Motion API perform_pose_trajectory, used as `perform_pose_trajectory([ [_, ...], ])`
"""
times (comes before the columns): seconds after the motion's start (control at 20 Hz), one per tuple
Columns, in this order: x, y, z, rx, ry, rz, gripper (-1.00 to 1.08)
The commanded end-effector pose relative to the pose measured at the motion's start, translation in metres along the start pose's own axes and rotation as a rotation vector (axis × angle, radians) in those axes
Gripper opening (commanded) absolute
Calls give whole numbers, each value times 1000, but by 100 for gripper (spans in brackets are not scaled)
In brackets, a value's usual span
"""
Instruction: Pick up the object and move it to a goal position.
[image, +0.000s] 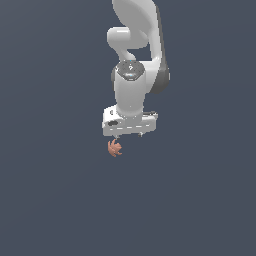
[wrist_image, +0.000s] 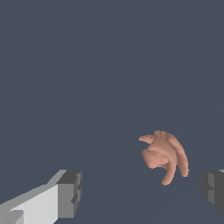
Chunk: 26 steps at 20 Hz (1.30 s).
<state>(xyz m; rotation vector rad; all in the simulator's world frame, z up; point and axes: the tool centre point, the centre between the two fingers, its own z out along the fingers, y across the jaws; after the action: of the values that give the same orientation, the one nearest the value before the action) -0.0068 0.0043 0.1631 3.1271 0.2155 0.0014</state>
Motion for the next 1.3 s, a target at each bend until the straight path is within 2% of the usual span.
perform_pose_trajectory([
  [0.0, -2, 6, 6, 0, 0, -33, 100],
  [0.7, -18, 51, 54, 4, 0, -281, 100],
  [1.25, -26, 67, 71, 7, 1, -375, 100],
])
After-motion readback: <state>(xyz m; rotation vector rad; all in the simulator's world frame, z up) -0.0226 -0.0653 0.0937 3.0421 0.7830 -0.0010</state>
